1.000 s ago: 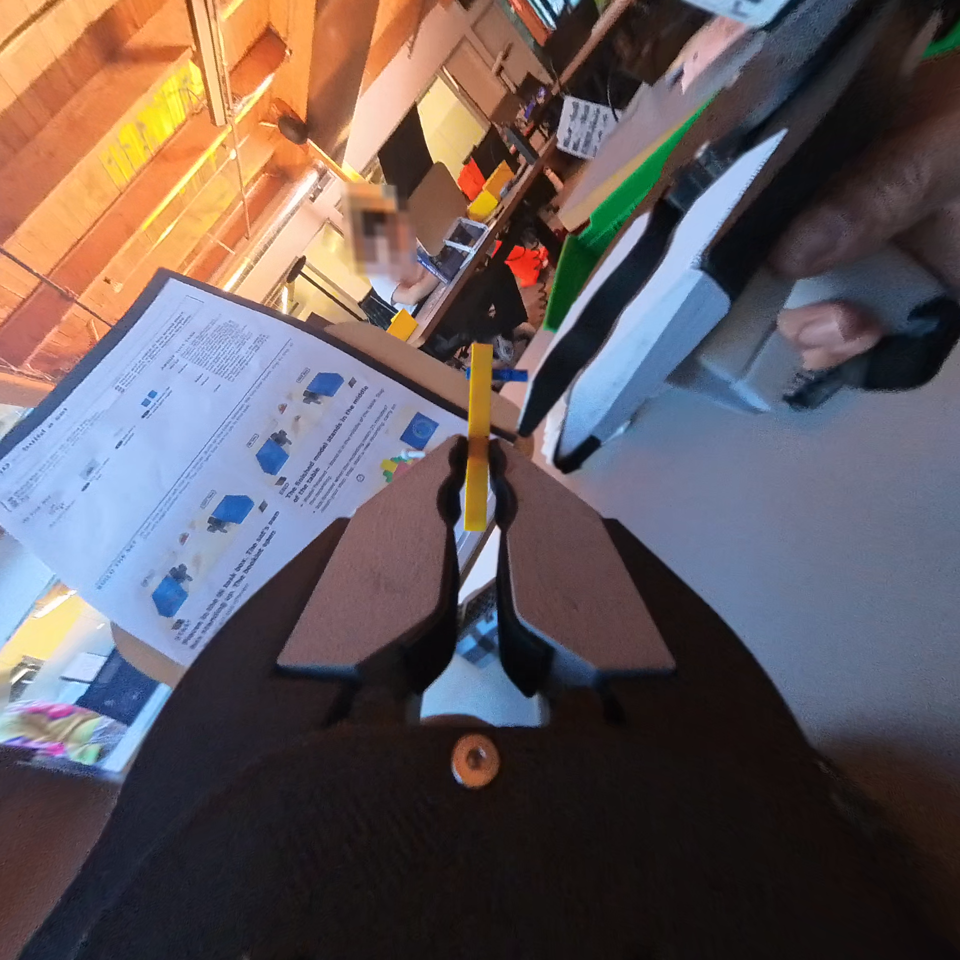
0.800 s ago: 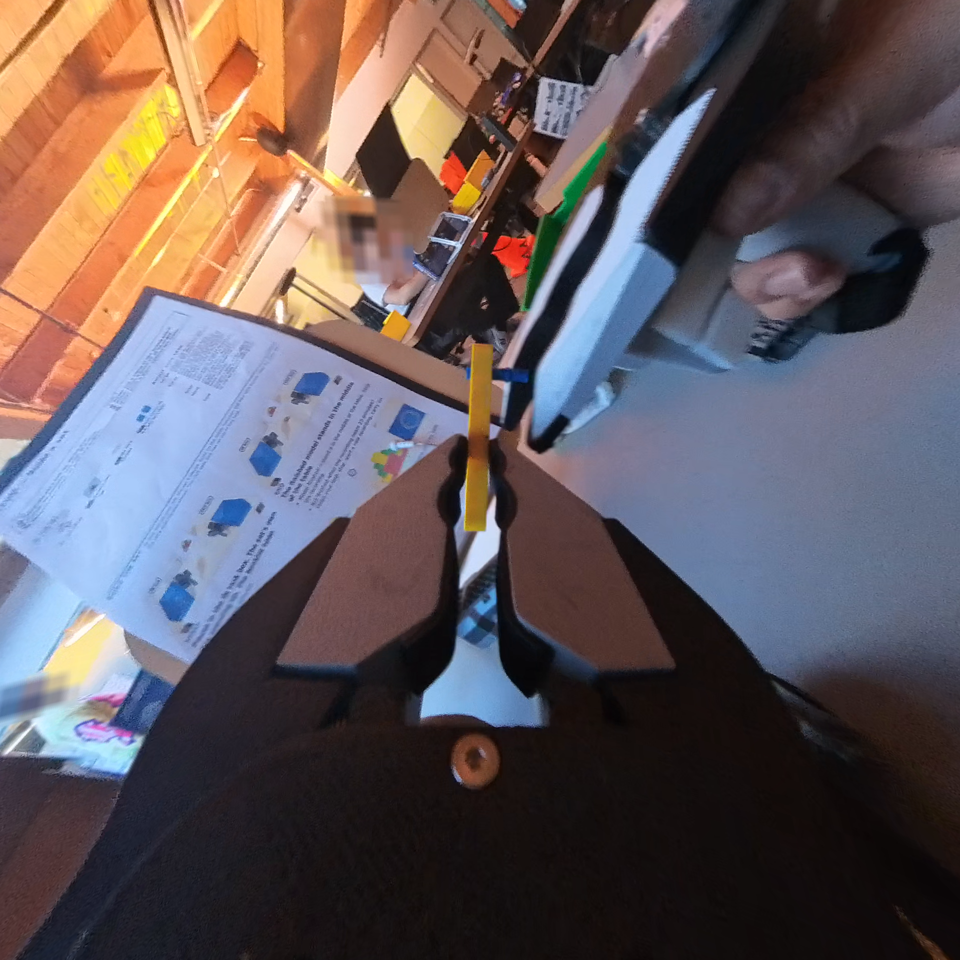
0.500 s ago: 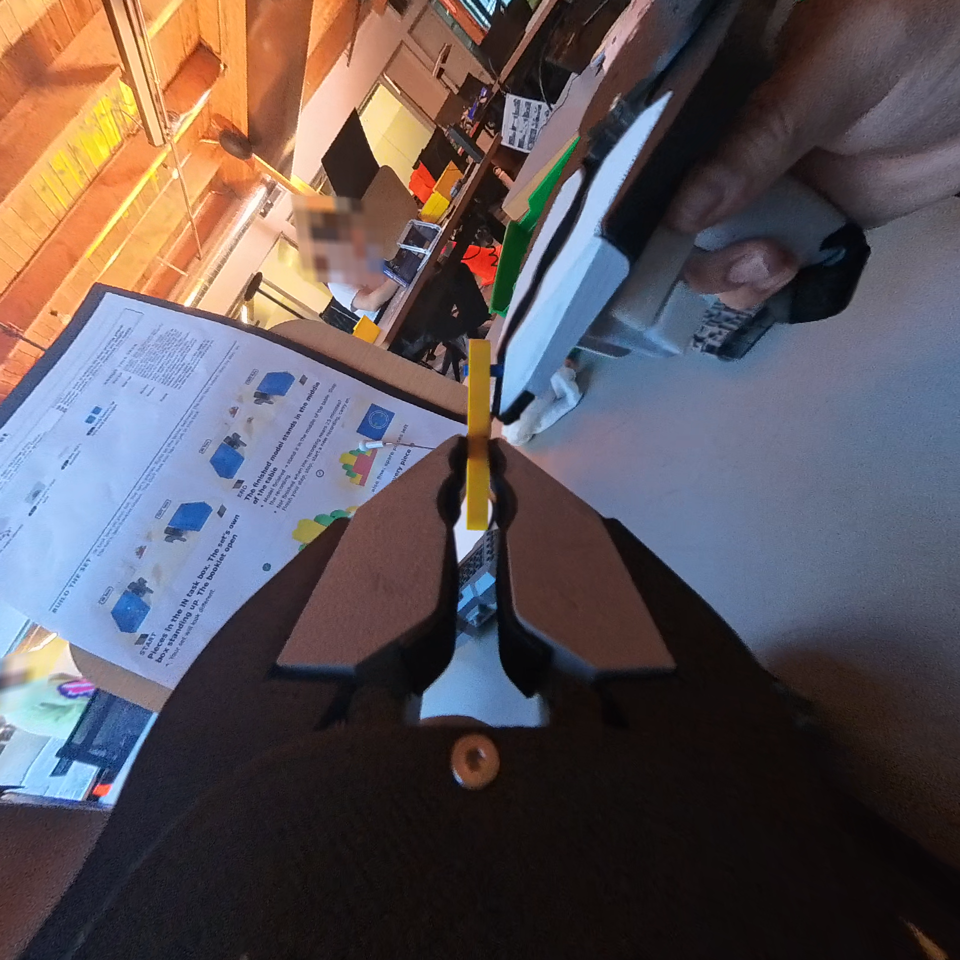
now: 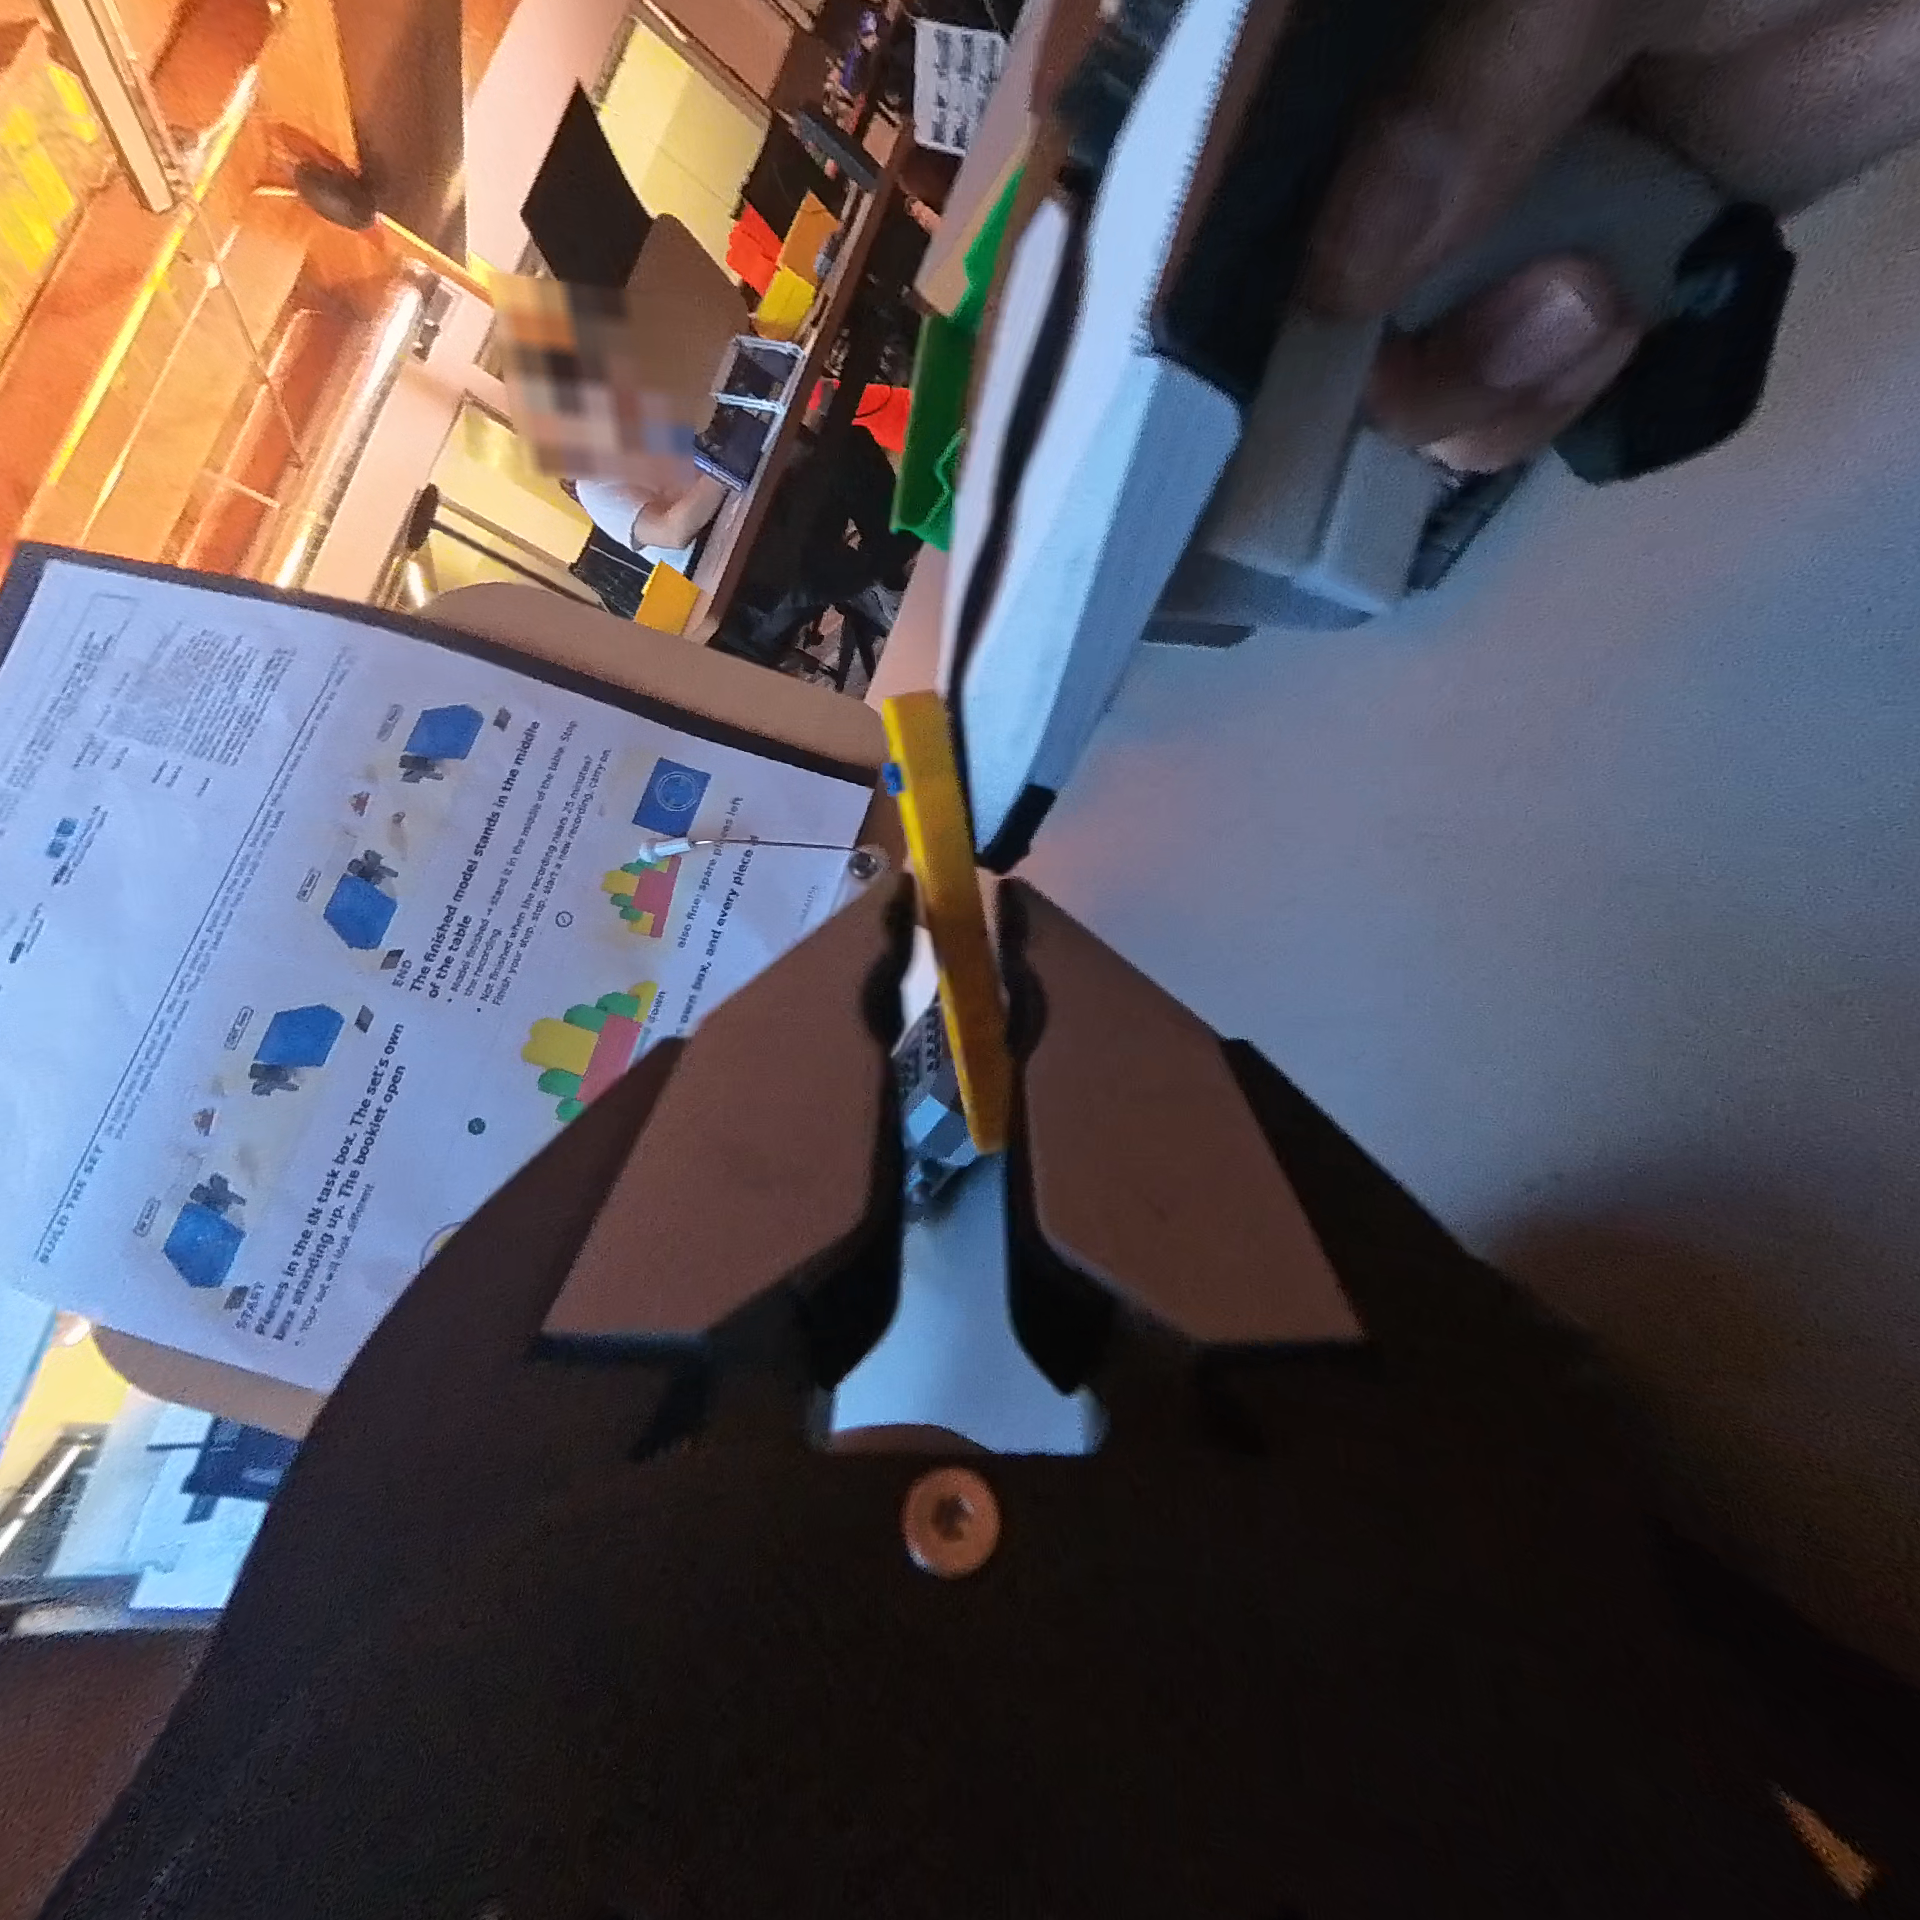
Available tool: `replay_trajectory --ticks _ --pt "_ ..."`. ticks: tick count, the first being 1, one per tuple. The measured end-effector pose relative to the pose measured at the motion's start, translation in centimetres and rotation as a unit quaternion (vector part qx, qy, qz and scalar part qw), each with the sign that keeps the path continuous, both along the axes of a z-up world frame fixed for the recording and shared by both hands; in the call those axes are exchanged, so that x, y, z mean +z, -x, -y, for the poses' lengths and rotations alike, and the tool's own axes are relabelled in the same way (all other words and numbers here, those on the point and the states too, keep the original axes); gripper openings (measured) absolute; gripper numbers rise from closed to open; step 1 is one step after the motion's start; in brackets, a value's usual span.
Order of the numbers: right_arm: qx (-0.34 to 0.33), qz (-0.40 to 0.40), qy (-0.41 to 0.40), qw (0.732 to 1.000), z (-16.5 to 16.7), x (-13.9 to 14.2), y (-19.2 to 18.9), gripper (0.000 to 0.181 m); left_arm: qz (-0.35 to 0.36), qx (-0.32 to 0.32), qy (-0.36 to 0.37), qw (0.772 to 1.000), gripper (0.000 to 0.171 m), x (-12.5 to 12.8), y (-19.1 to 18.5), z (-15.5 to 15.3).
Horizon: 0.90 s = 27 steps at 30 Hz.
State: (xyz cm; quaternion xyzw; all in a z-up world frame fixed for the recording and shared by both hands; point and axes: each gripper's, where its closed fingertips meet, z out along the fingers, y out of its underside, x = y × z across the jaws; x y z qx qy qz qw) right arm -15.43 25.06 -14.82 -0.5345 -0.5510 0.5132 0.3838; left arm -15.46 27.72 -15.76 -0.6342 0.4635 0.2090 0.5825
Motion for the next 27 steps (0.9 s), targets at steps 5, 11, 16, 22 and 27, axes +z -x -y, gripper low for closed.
replay_trajectory --ticks 5,11,16,22,27 --pt "-0.051 0.031 -0.114 0.992 -0.7 -0.7 0.0 0.002 0.004 0.018 0.007 1.000 0.005 0.0 0.3 -0.2" --pt "-0.102 0.031 -0.160 0.981 -1.2 0.1 0.3 0.001 0.011 0.057 -0.032 0.998 0.004 1.5 0.7 -0.2" --pt "-0.145 0.055 -0.214 0.964 -1.8 0.3 0.4 0.001 0.003 0.078 -0.057 0.995 0.004 2.0 0.9 -0.3" --pt "-0.174 0.082 -0.276 0.942 -2.1 0.1 0.2 0.001 0.009 0.076 -0.045 0.996 0.003 1.8 0.9 -0.4" --pt "-0.162 0.046 -0.286 0.943 -1.8 0.5 -0.1 0.000 0.114 0.031 0.095 0.988 0.004 0.1 -0.3 0.2"
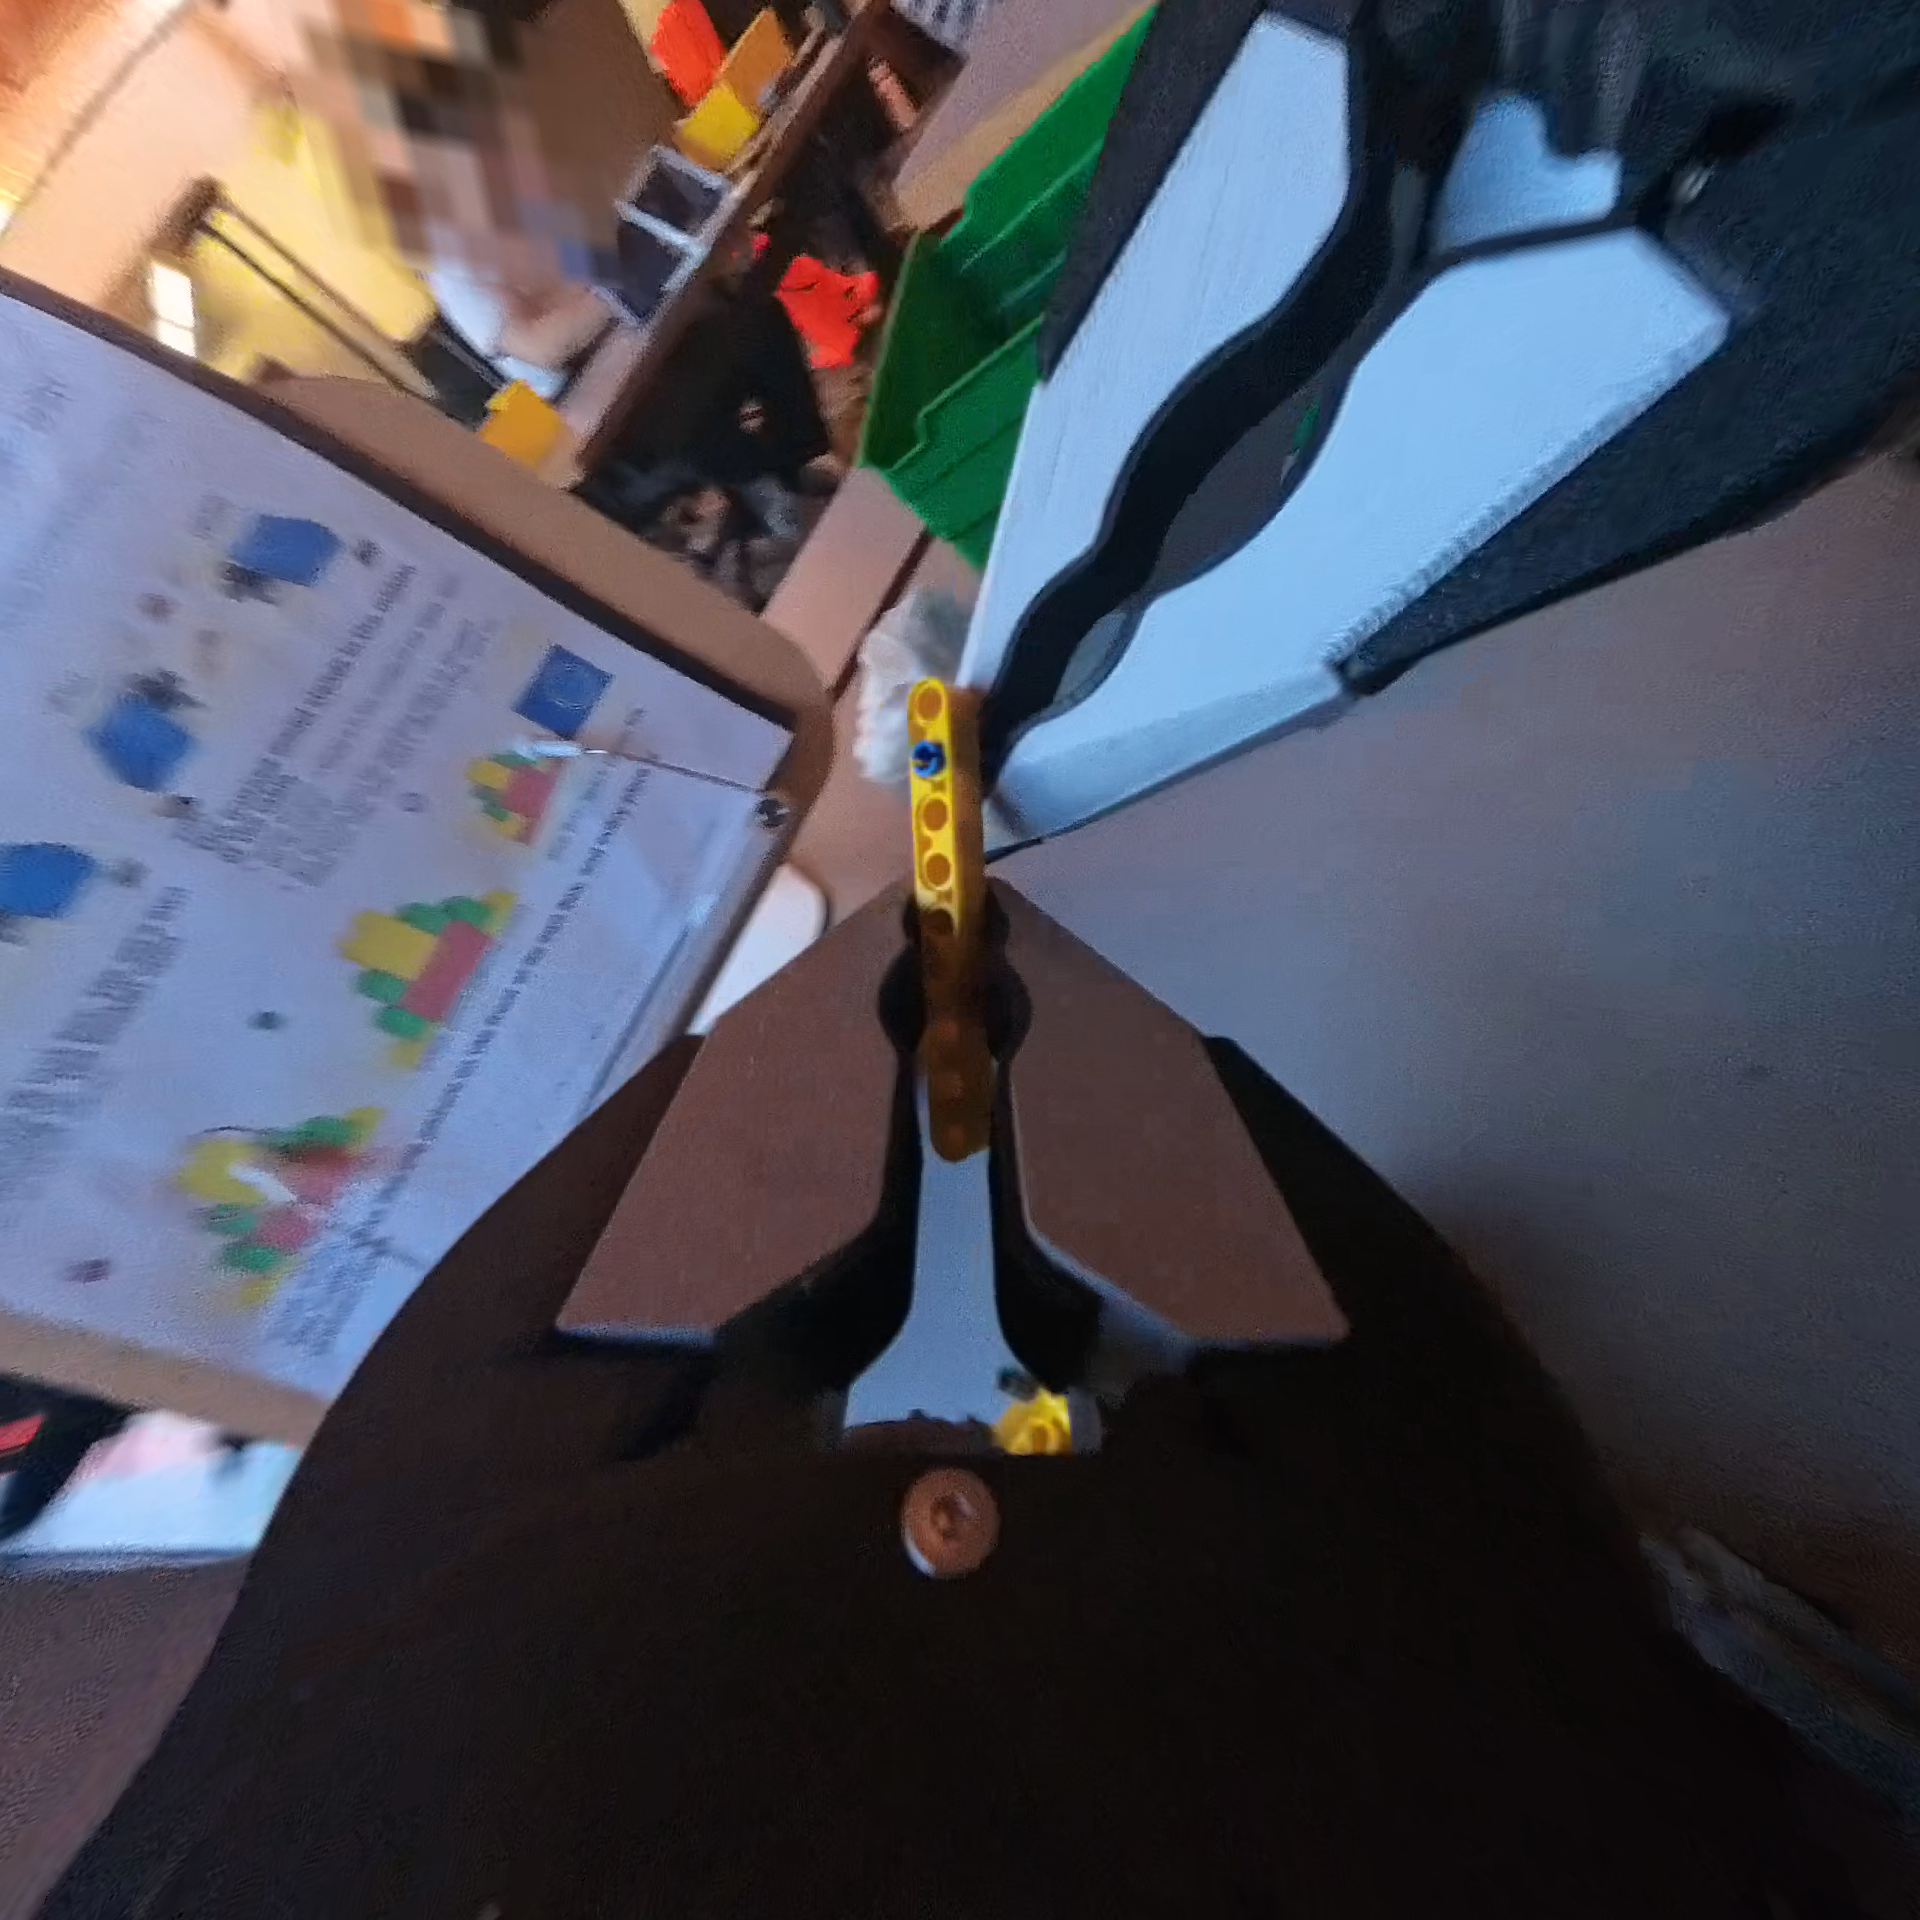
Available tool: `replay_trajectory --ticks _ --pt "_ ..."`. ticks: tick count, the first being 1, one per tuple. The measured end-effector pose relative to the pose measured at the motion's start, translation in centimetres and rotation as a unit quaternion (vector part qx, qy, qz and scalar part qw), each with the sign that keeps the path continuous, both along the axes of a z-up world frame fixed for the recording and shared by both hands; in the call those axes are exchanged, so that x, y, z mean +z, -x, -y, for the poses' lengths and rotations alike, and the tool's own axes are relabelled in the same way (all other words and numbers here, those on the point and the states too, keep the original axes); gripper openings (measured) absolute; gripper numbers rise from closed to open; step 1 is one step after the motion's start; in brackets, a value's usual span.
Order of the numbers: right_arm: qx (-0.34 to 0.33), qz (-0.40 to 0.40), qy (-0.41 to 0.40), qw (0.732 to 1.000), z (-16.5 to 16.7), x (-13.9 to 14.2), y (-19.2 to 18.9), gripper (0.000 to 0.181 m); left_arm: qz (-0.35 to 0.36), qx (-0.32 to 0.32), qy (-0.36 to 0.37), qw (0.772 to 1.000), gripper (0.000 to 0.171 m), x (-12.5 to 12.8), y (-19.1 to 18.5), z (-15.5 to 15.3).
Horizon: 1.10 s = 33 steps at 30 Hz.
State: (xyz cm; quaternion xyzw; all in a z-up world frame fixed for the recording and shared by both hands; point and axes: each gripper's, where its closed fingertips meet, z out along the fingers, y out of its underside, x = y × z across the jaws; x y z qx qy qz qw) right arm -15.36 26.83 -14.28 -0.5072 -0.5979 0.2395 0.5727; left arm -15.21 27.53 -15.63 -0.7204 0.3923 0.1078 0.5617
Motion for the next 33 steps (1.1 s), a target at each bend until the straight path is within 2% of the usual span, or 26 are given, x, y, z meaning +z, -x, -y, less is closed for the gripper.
replay_trajectory --ticks 2,4,7,9,10,11,13,16,21,24,27,29,33 --pt "0.027 -0.027 -0.024 0.999 0.7 1.3 -0.3 0.000 0.060 -0.032 0.024 0.997 0.006 1.1 -0.7 1.0" --pt "0.025 -0.026 -0.050 0.998 0.6 1.7 -0.8 0.000 0.114 -0.069 0.053 0.990 0.011 1.7 -1.4 1.9" --pt "0.057 -0.034 -0.109 0.992 1.6 2.1 -1.1 0.000 0.170 -0.133 0.147 0.965 0.023 0.6 -2.5 3.5" --pt "0.078 -0.037 -0.131 0.988 2.4 2.1 -1.1 0.001 0.200 -0.160 0.194 0.947 0.019 -0.1 -3.1 4.1" --pt "0.081 -0.035 -0.139 0.986 2.5 2.0 -1.0 0.001 0.206 -0.174 0.205 0.941 0.010 -0.1 -3.2 4.5" --pt "0.080 -0.031 -0.143 0.986 2.5 1.8 -1.0 0.001 0.210 -0.179 0.202 0.940 0.009 0.0 -3.2 4.6" --pt "0.084 -0.030 -0.146 0.985 2.5 1.8 -1.2 0.001 0.216 -0.183 0.208 0.936 0.010 0.2 -3.0 4.9" --pt "0.087 -0.026 -0.156 0.984 2.5 1.7 -1.4 0.001 0.248 -0.201 0.236 0.918 0.019 0.3 -3.3 5.6" --pt "0.079 -0.015 -0.197 0.977 2.7 1.6 -1.3 0.001 0.307 -0.224 0.252 0.890 0.009 1.2 -3.3 5.9" --pt "0.067 0.001 -0.188 0.980 2.1 1.1 -1.4 0.002 0.301 -0.205 0.228 0.903 0.008 1.2 -3.0 5.1" --pt "0.106 0.005 -0.080 0.991 2.1 0.5 -2.2 0.014 0.271 -0.172 0.182 0.930 0.009 1.5 -2.4 4.2" --pt "0.132 -0.027 -0.007 0.991 2.0 1.4 -2.9 0.013 0.234 -0.150 0.129 0.952 0.009 2.0 -1.8 3.6" --pt "0.196 -0.106 0.108 0.969 3.3 4.1 -3.6 0.023 0.150 -0.134 0.035 0.979 0.008 2.9 -2.1 3.4"
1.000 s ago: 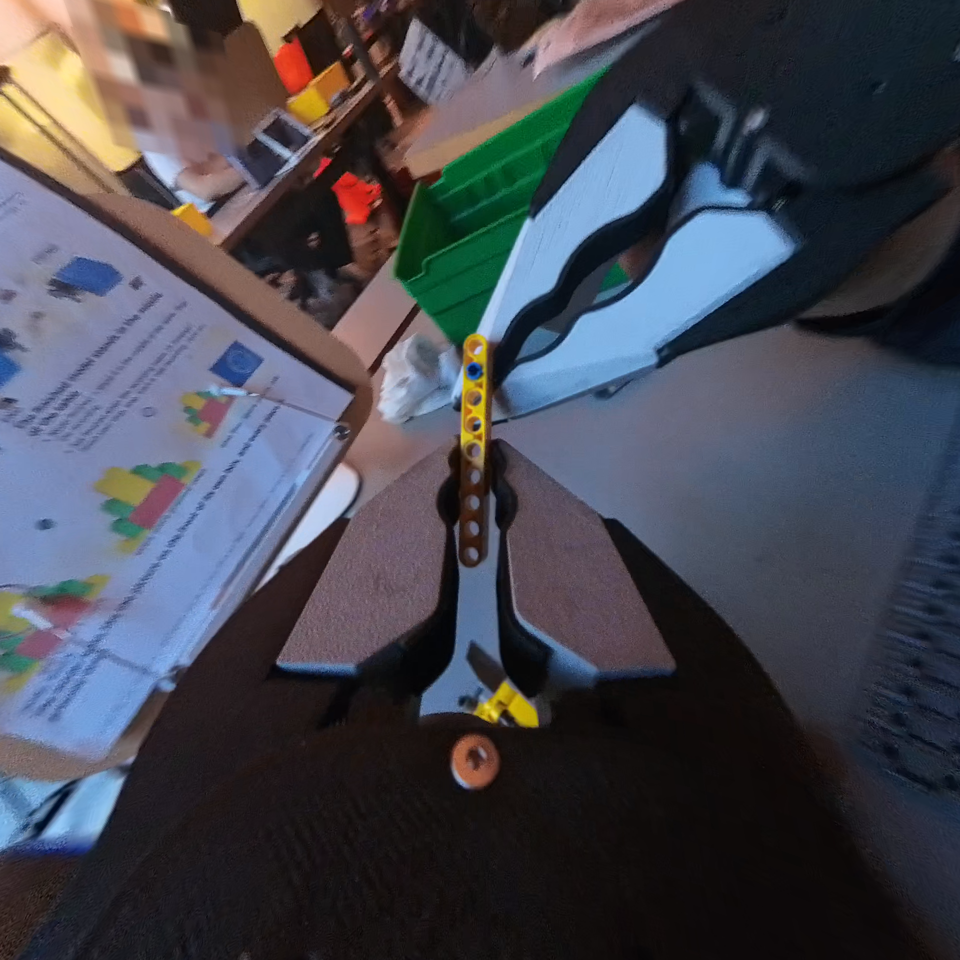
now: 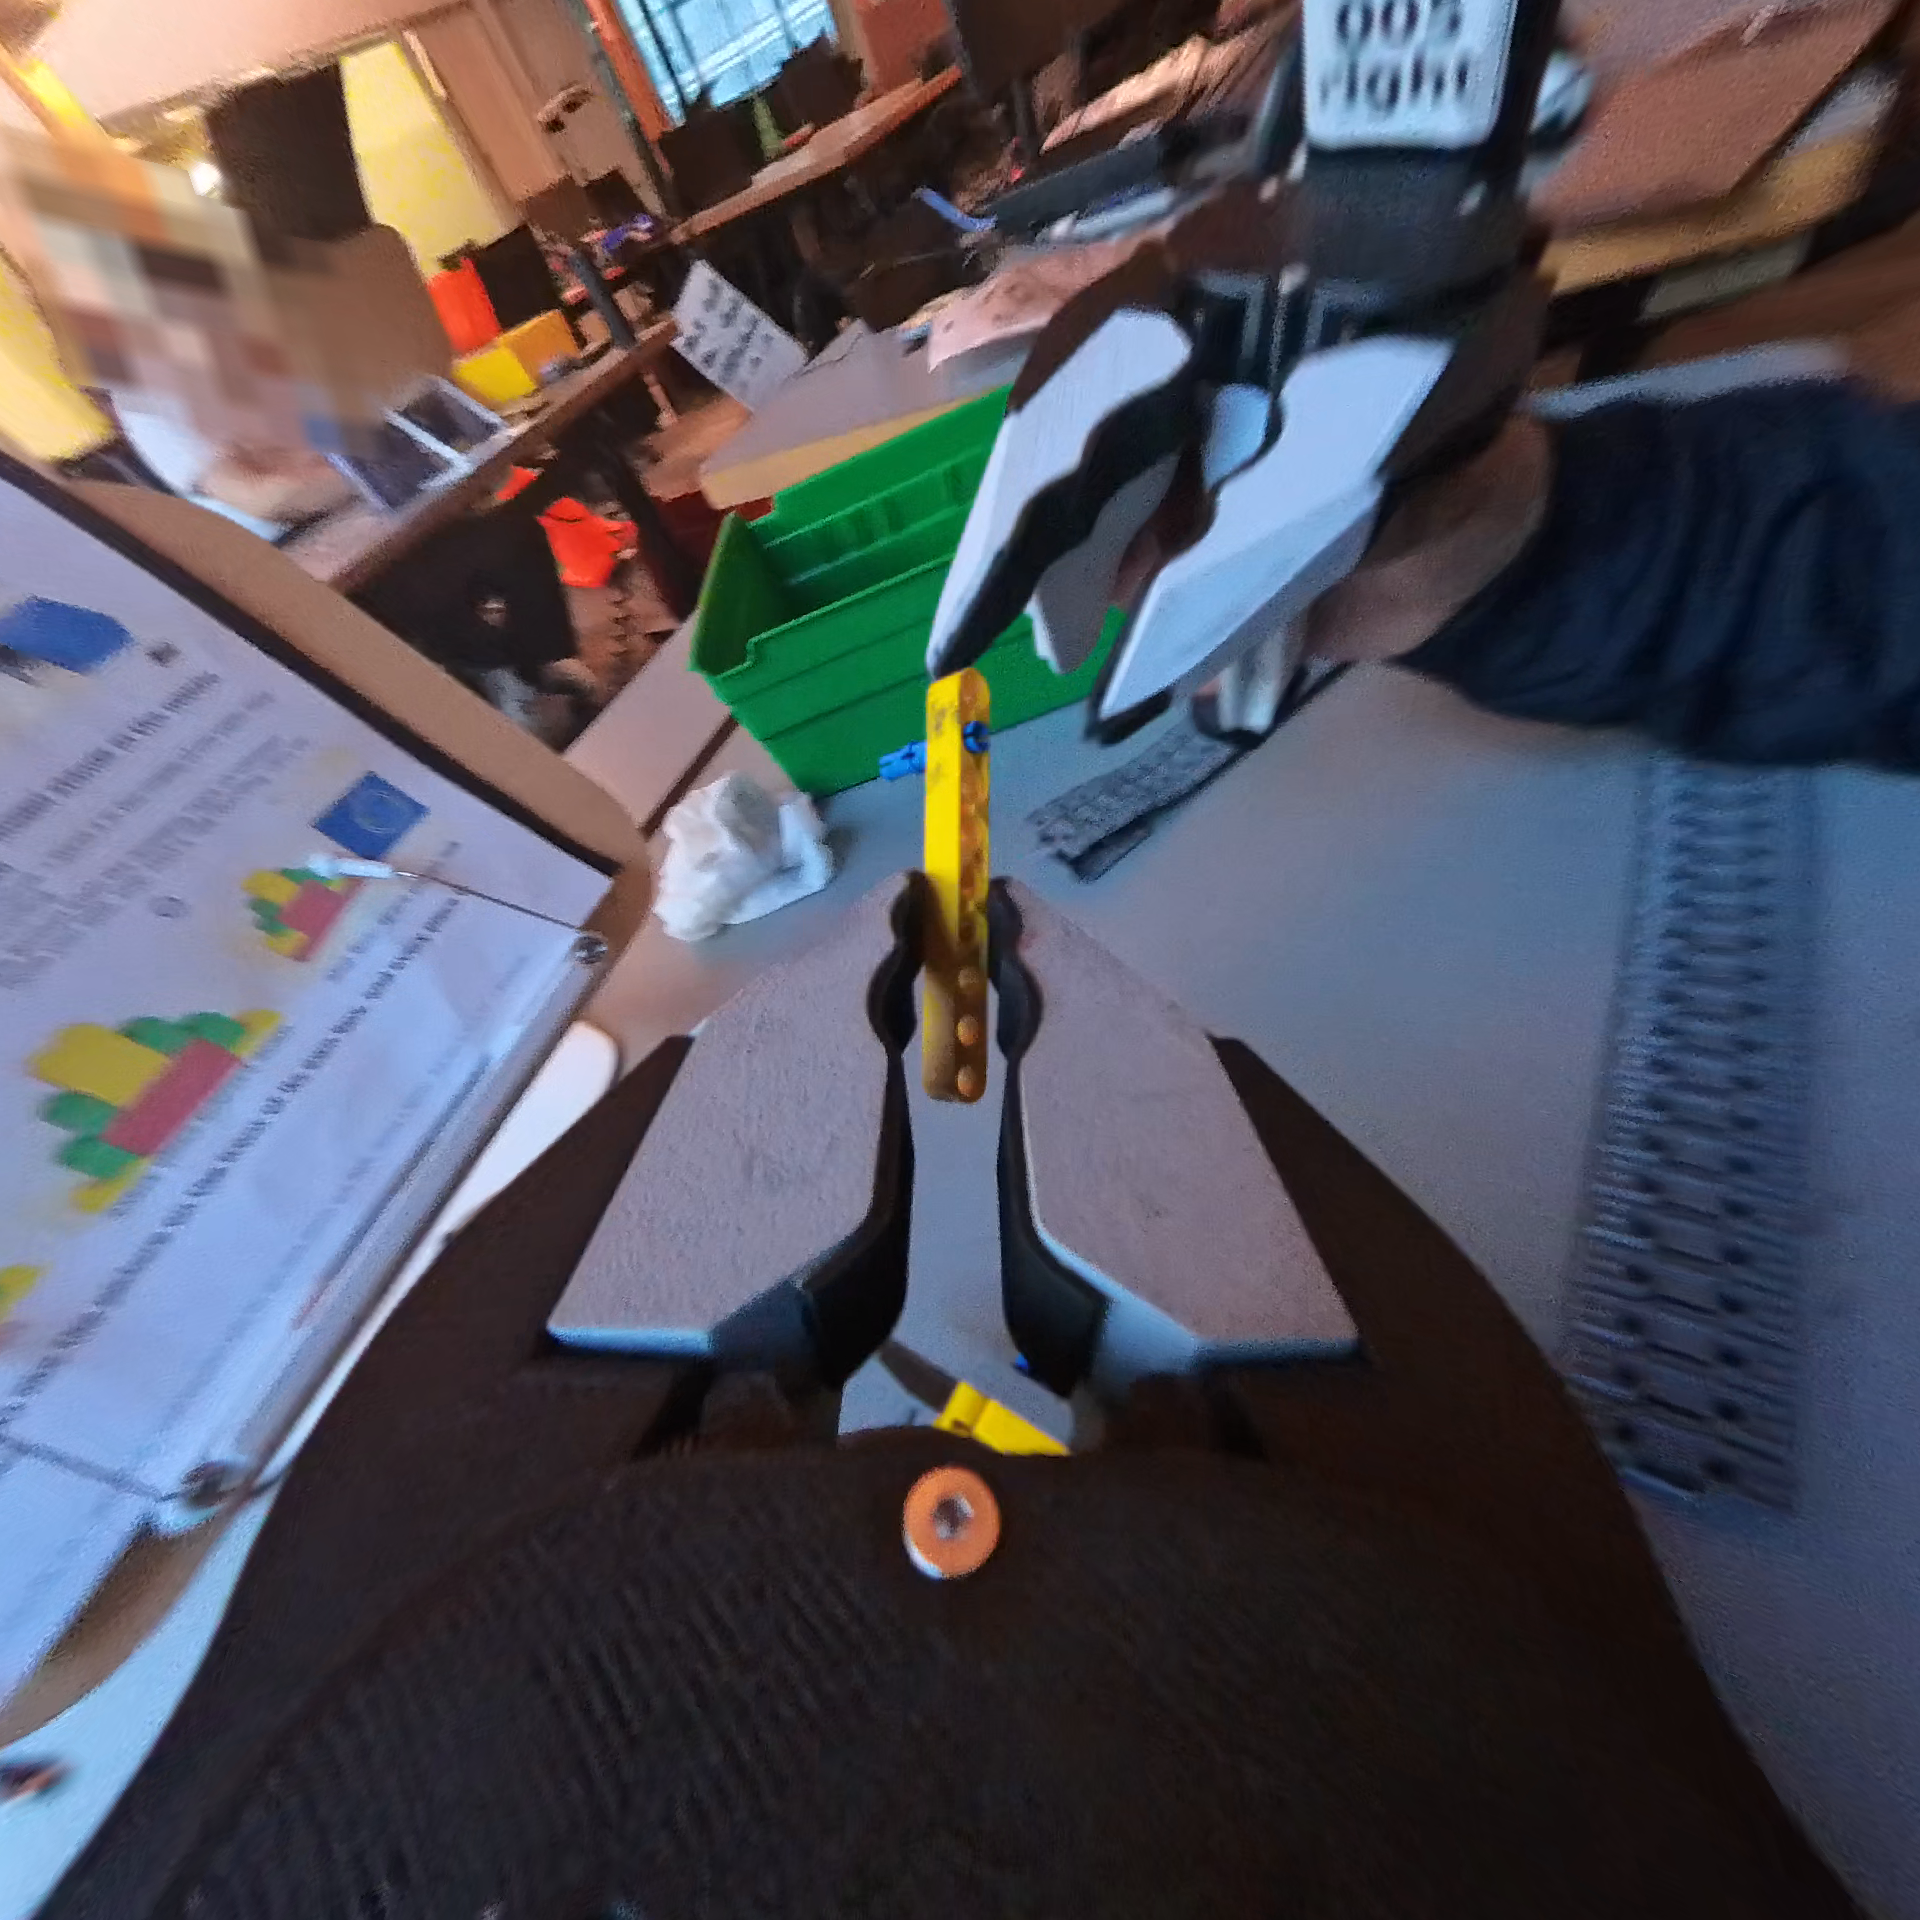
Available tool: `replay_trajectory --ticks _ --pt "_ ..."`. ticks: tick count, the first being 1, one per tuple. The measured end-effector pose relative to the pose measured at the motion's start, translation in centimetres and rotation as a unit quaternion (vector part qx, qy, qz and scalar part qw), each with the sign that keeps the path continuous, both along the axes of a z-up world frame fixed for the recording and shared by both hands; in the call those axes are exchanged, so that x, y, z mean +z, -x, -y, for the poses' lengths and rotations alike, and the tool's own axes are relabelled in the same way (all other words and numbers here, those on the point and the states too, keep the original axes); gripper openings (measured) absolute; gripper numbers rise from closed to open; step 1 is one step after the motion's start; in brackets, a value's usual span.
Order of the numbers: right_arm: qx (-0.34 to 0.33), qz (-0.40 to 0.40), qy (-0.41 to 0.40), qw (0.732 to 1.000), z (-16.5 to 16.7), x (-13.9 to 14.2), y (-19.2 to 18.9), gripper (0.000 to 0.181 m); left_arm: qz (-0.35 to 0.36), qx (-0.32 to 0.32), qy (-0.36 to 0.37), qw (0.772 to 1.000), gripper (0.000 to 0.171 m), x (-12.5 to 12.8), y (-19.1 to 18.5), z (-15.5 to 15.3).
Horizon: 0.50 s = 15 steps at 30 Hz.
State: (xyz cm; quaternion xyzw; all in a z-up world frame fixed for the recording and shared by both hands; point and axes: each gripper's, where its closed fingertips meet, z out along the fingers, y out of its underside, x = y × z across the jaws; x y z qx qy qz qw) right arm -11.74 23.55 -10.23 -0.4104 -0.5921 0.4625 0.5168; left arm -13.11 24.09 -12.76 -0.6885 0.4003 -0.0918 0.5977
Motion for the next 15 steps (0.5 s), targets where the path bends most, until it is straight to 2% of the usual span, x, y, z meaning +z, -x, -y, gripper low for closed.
replay_trajectory --ticks 2,4,7,10,15 --pt "0.013 -0.011 0.007 1.000 0.6 0.4 0.1 0.026 -0.058 0.031 -0.049 0.997 0.009 -0.1 0.2 -0.4" --pt "-0.002 -0.006 -0.003 1.000 0.3 0.2 0.3 0.020 -0.094 0.038 -0.081 0.992 0.009 -0.2 -0.2 -0.4" --pt "0.001 0.004 -0.011 1.000 0.3 -0.3 0.3 0.000 -0.126 0.034 -0.096 0.987 0.009 -0.8 -0.8 -0.4" --pt "0.004 0.016 -0.028 0.999 0.3 -0.8 0.0 0.000 -0.134 0.044 -0.109 0.984 0.009 -0.8 -0.6 -0.5" --pt "0.000 0.011 -0.033 0.999 0.0 -0.3 -0.8 0.011 -0.134 0.034 -0.164 0.977 0.008 0.6 -0.9 0.1"
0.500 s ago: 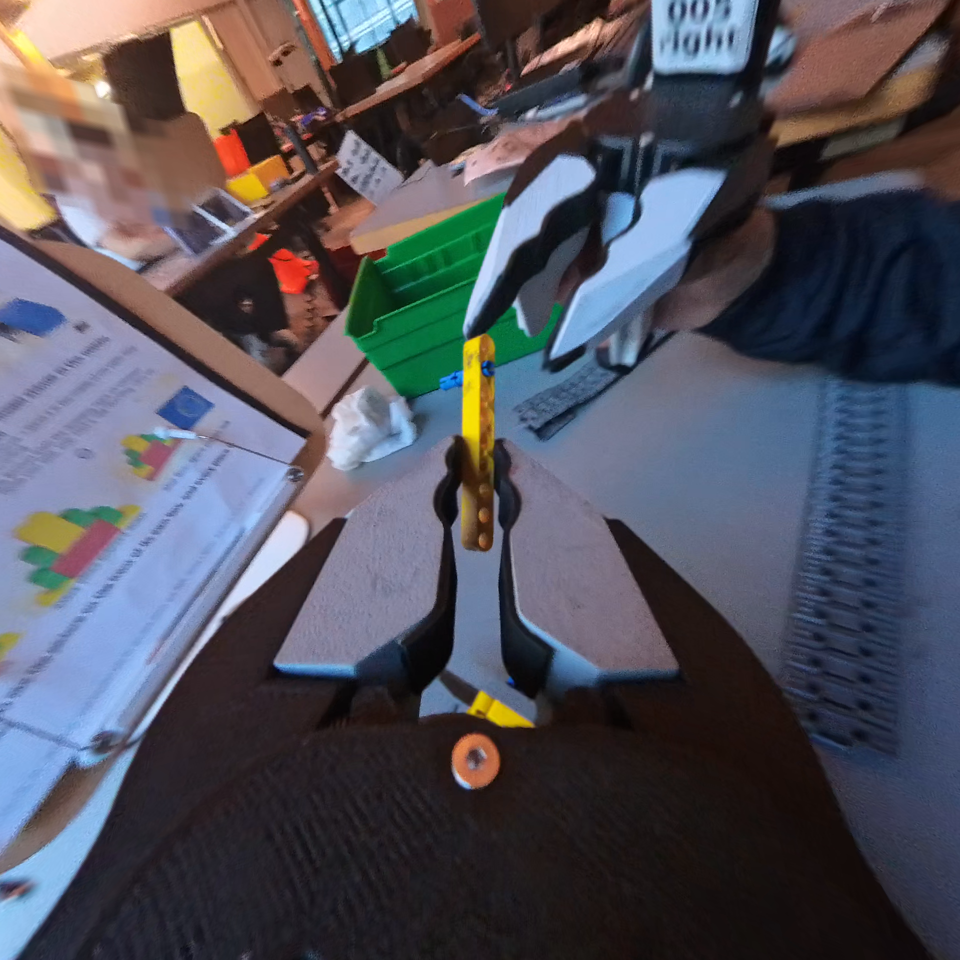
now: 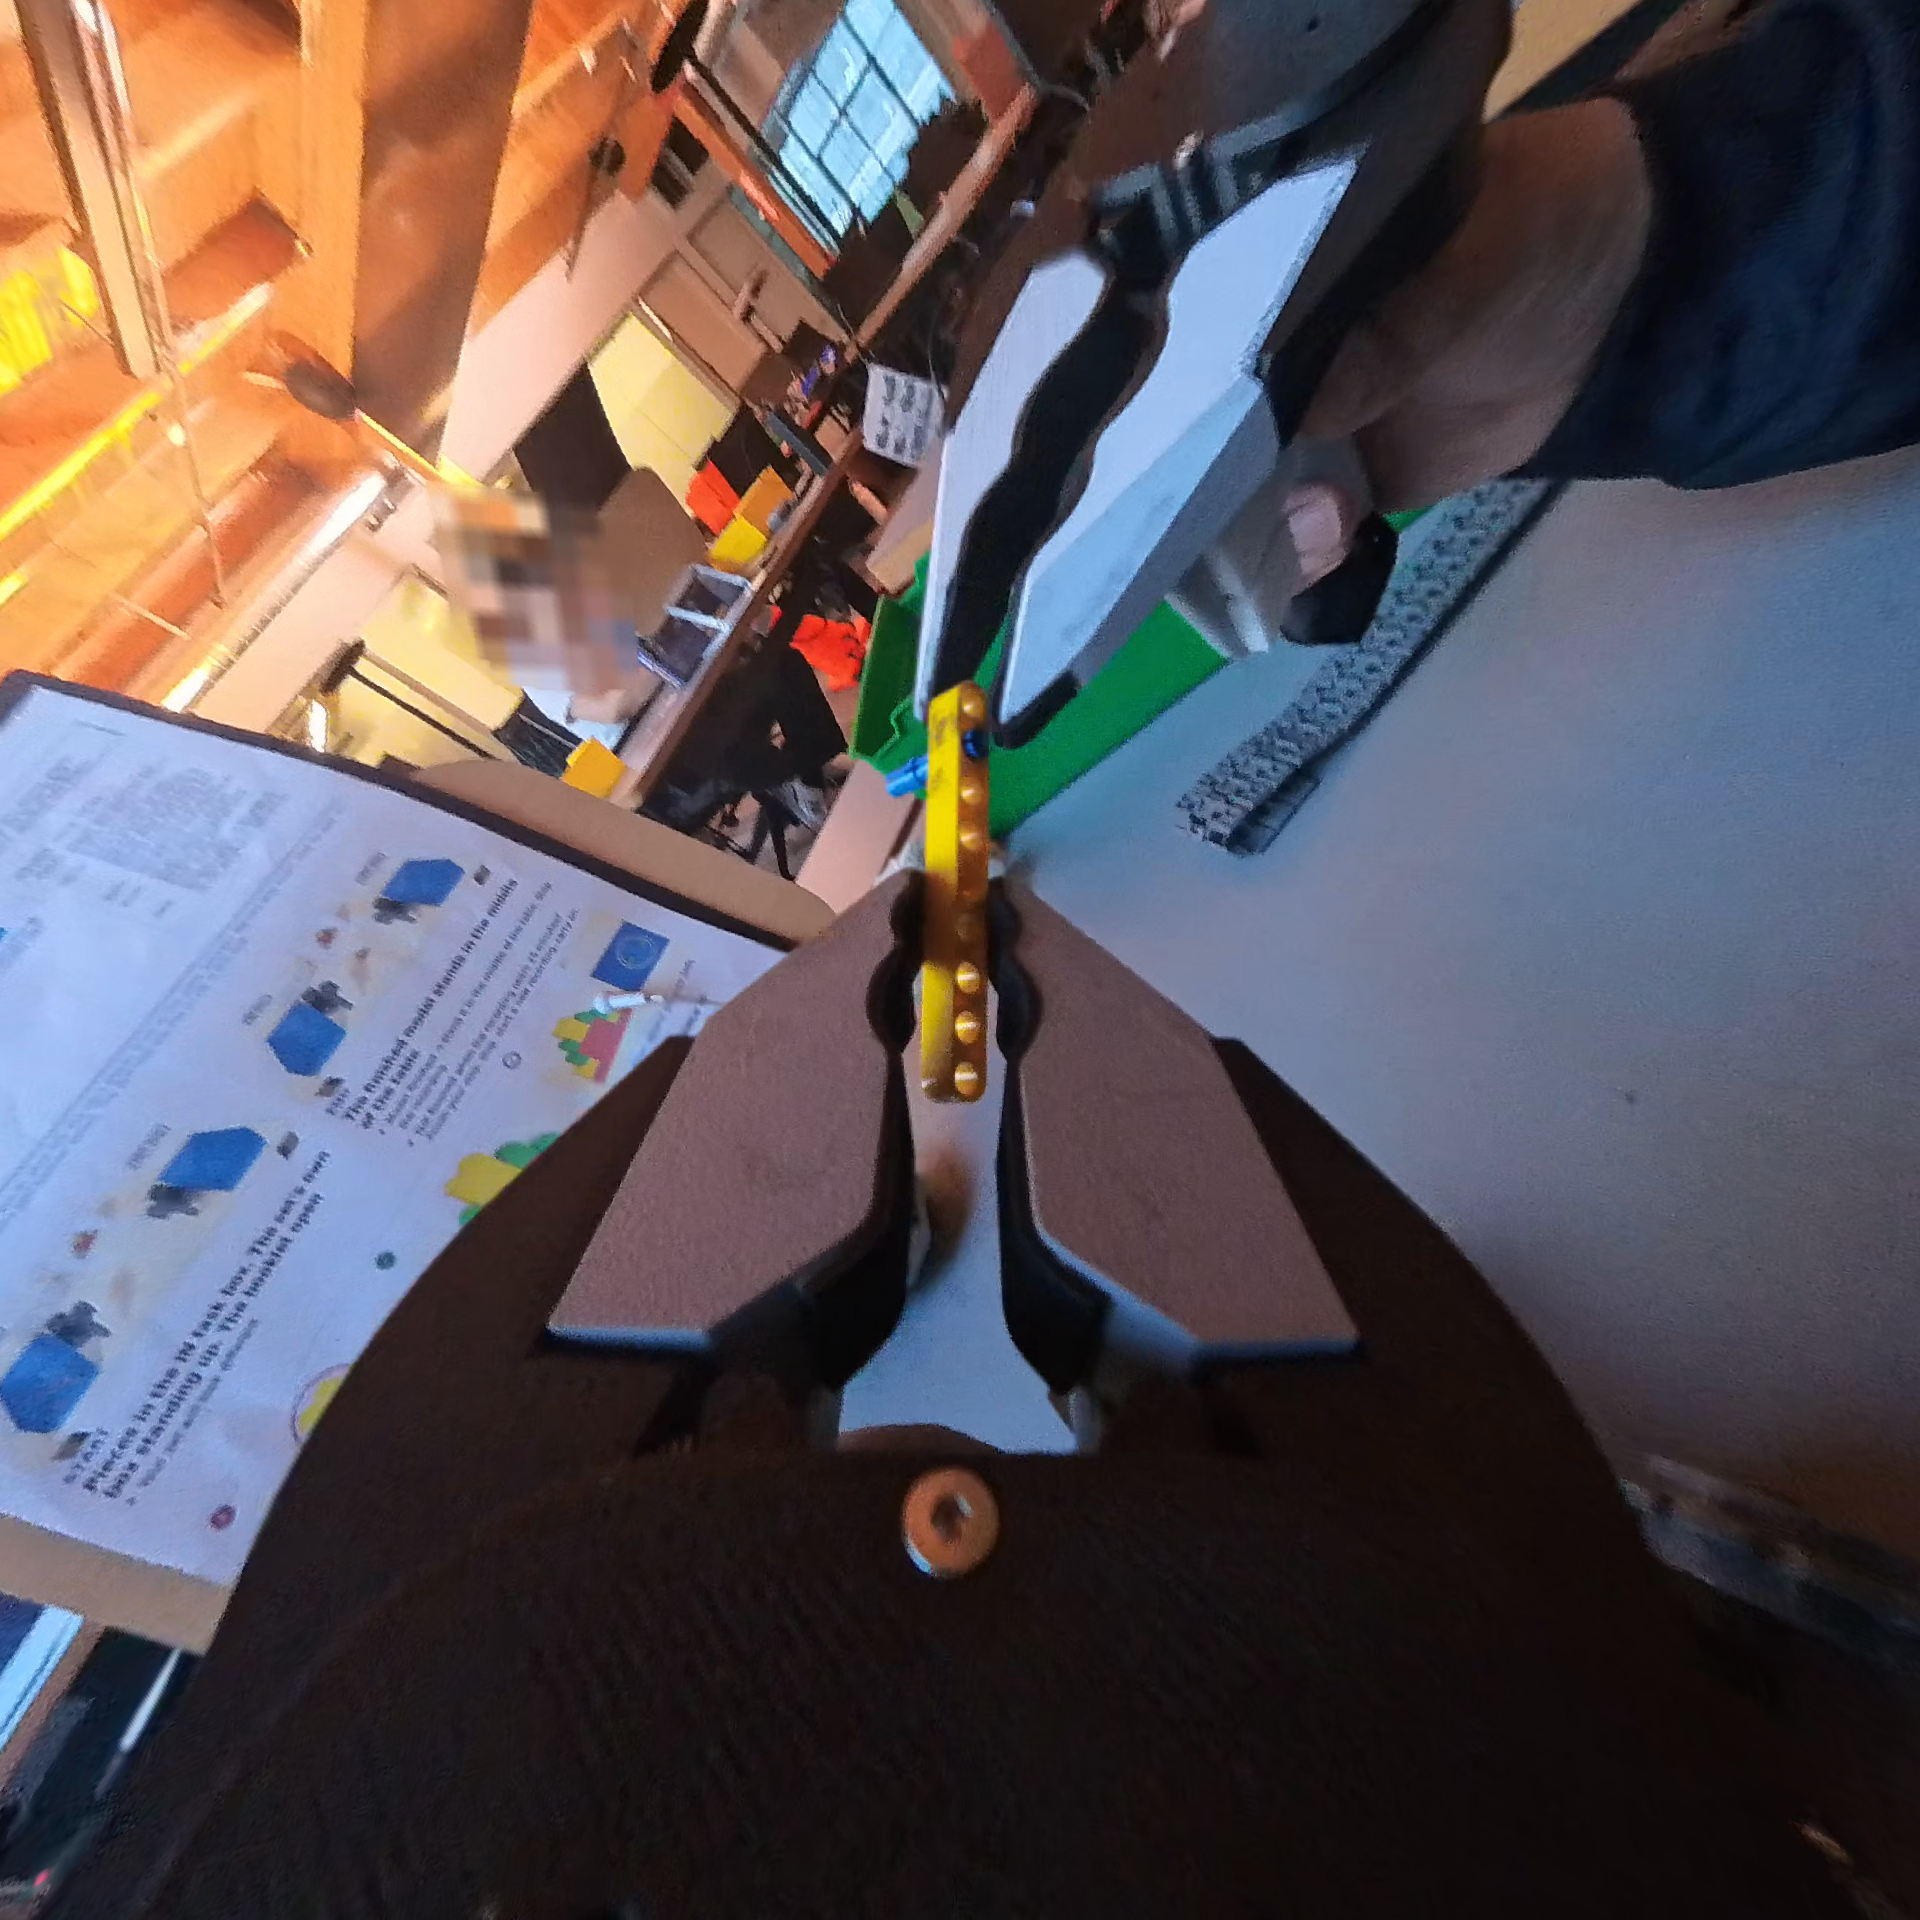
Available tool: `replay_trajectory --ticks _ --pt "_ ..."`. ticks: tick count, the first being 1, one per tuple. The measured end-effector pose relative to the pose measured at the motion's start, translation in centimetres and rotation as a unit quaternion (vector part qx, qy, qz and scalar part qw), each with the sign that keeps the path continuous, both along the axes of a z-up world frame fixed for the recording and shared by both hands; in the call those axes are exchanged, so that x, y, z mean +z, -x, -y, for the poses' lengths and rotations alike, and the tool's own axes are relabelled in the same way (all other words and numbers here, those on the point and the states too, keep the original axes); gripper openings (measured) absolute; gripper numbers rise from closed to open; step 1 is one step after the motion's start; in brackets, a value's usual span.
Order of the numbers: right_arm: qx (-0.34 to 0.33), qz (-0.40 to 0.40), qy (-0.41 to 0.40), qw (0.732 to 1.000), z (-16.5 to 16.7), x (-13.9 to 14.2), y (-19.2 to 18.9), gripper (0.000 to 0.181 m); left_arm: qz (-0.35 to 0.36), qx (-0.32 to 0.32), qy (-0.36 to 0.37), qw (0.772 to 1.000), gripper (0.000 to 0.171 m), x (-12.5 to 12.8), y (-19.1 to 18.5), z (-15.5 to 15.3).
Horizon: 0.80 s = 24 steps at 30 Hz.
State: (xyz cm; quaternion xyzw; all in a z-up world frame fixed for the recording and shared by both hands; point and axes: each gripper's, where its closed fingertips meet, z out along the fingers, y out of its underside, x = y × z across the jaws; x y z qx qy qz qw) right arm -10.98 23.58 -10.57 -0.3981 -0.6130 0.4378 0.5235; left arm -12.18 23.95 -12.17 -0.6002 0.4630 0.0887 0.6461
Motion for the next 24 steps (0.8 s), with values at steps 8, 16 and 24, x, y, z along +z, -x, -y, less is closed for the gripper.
replay_trajectory --ticks 8,16,24 --pt "0.035 0.001 0.008 0.999 1.2 -0.3 0.1 0.000 -0.010 0.007 -0.017 1.000 0.009 0.2 0.0 0.1" --pt "0.031 -0.003 0.025 0.999 0.9 -0.1 0.1 0.008 -0.013 0.004 -0.018 1.000 0.008 0.1 -0.1 0.1" --pt "0.049 -0.001 0.028 0.998 1.4 -0.1 0.0 0.006 -0.031 0.005 0.002 0.999 0.008 -1.0 -0.3 0.0"
